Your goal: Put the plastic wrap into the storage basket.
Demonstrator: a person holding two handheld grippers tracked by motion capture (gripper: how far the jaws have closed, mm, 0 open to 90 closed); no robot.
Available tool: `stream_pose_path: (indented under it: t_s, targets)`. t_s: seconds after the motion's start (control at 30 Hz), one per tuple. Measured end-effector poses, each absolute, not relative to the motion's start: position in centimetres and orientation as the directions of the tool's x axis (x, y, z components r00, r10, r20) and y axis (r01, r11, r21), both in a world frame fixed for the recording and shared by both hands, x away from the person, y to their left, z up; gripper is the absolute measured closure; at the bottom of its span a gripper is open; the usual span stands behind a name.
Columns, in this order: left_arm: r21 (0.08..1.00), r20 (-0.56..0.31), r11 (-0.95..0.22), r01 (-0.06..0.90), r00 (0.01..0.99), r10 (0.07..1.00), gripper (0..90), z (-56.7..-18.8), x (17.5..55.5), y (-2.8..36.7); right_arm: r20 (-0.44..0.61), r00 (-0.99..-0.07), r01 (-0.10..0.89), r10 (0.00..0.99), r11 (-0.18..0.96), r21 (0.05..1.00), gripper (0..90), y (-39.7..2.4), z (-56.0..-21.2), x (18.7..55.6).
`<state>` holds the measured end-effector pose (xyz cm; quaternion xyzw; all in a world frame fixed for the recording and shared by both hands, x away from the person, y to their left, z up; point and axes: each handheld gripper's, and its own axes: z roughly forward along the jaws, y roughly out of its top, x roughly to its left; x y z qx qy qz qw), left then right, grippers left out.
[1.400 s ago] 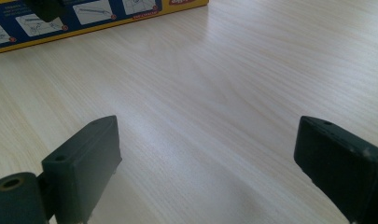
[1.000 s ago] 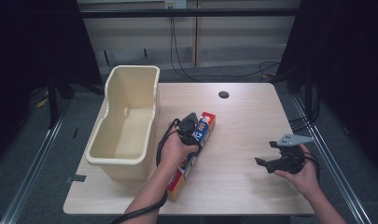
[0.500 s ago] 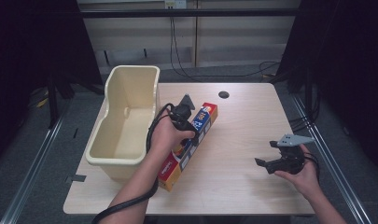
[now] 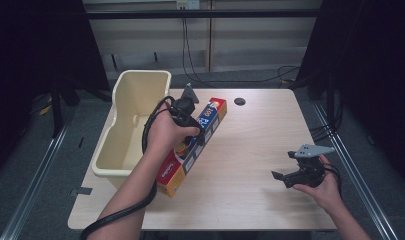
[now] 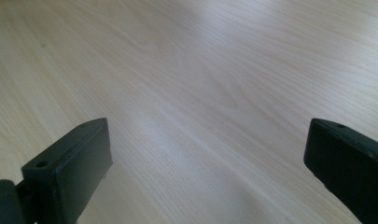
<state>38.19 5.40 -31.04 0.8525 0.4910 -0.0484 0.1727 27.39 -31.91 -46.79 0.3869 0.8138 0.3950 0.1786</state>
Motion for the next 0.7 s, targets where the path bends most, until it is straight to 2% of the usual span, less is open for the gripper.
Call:
stream_pose_path:
  t_s: [0.7]
  targets:
    - [0.269, -0.273, -0.390, 0.881, 0.458, 0.846, 40.5, -26.1, 38.7, 7.4, 0.012, -0.640, 0.488, 0.768, 0.395, 0.778, 0.1, -31.9, -46.8, 27.4]
